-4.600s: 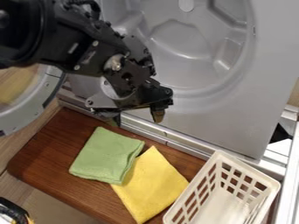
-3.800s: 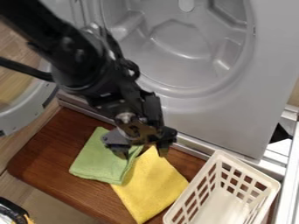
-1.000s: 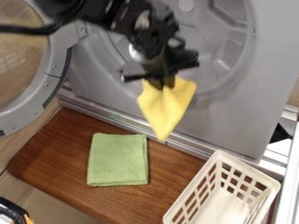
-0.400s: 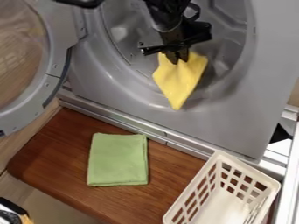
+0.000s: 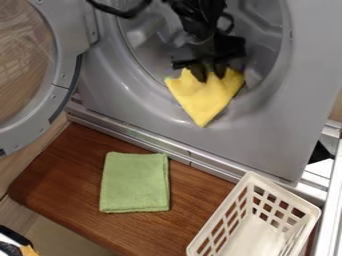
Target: Put the yellow cloth in the washing machine
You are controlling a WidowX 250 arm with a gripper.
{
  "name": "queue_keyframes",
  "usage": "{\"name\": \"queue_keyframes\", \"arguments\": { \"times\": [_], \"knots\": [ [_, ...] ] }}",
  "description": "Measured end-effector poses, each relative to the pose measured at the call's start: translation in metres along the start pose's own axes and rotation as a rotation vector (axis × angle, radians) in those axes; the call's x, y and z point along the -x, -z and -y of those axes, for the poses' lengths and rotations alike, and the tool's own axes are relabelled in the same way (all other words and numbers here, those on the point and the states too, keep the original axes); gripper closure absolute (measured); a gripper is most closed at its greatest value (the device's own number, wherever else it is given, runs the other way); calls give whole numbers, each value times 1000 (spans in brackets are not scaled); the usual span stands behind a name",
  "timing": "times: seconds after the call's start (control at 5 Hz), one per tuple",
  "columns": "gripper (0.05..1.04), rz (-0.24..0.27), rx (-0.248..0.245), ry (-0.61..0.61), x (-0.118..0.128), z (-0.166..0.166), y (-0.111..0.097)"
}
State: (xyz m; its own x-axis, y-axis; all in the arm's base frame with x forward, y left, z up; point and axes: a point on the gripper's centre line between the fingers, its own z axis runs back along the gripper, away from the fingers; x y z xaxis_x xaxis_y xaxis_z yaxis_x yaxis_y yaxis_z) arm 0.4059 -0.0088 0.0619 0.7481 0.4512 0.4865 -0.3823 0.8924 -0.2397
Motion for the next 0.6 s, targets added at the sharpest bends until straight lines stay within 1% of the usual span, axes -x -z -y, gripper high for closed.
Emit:
{"name": "queue_keyframes", "arguments": {
  "times": [0.2, 0.4, 0.6],
  "knots": [
    [208, 3, -13, 8, -1, -2, 0],
    [73, -6, -19, 1, 2, -4, -1],
    [77, 18, -11, -7, -3, -2, -12]
  ]
}}
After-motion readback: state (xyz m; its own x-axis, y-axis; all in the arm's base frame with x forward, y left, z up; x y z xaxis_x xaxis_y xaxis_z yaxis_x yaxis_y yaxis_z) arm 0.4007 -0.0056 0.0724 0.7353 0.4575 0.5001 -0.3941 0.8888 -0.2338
